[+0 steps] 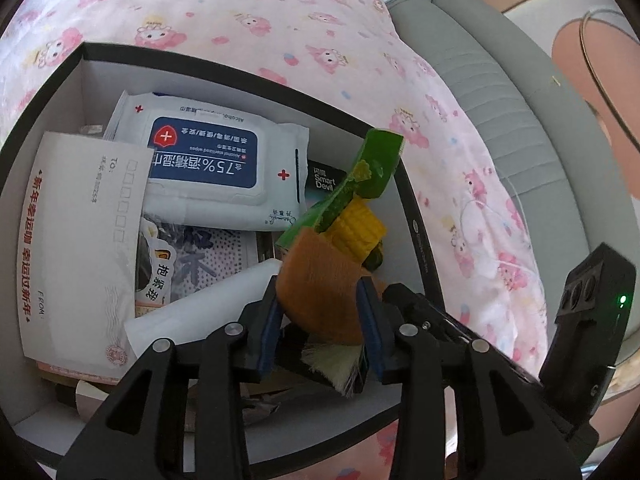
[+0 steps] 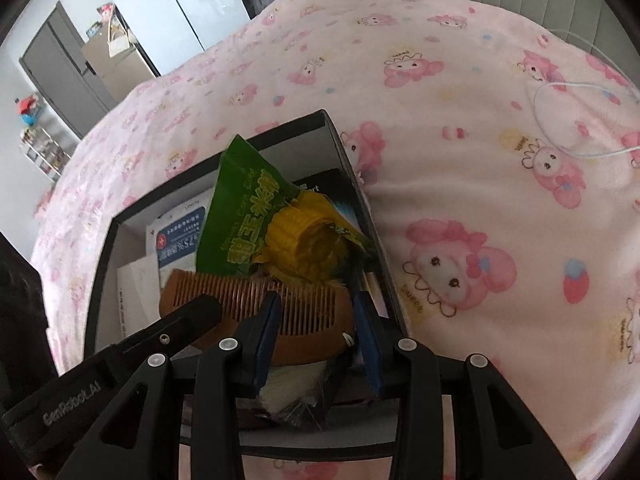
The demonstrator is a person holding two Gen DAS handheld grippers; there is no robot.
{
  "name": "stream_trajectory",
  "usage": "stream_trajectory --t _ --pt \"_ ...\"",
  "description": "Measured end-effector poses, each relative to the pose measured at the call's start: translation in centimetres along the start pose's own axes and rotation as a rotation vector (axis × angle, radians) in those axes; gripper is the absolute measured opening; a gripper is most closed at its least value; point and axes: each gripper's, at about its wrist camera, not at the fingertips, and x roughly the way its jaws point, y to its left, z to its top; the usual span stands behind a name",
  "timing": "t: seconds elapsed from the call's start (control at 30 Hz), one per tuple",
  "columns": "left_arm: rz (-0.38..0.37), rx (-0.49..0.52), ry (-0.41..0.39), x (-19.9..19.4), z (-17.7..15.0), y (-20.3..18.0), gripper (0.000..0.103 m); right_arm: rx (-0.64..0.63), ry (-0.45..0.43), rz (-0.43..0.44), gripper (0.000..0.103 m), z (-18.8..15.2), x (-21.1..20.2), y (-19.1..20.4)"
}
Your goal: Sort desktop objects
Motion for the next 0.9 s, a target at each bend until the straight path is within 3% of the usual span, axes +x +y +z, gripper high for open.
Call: stream_trajectory --t 0.3,0.43,0.73,0.8,0.9 --pt "0.028 0.011 -0.026 -1.0 0.2 0.5 0.045 -0.069 -0.04 -0.065 0.036 0.0 -0.6 0.9" --pt "0.044 0.045 -0.031 -2.1 0.3 0.9 0.045 -0.073 -0.087 -0.021 0.041 -0.4 -2.4 1.1" --pt "0.194 0.204 -0.154 -7.6 2.6 0.6 0.048 -0.169 -0.173 -0.083 0.043 -0.6 -4.1 4.7" --pt "0.201 0.197 -0.182 -9.1 3.6 1.0 0.049 -0.166 -0.195 -0.085 0.043 -0.6 -4.8 5.6" --pt "0.213 0.156 -0.229 -11.7 5.5 2.2 0.068 -0.142 -0.209 -0.05 0.044 -0.1 -5.8 7.0"
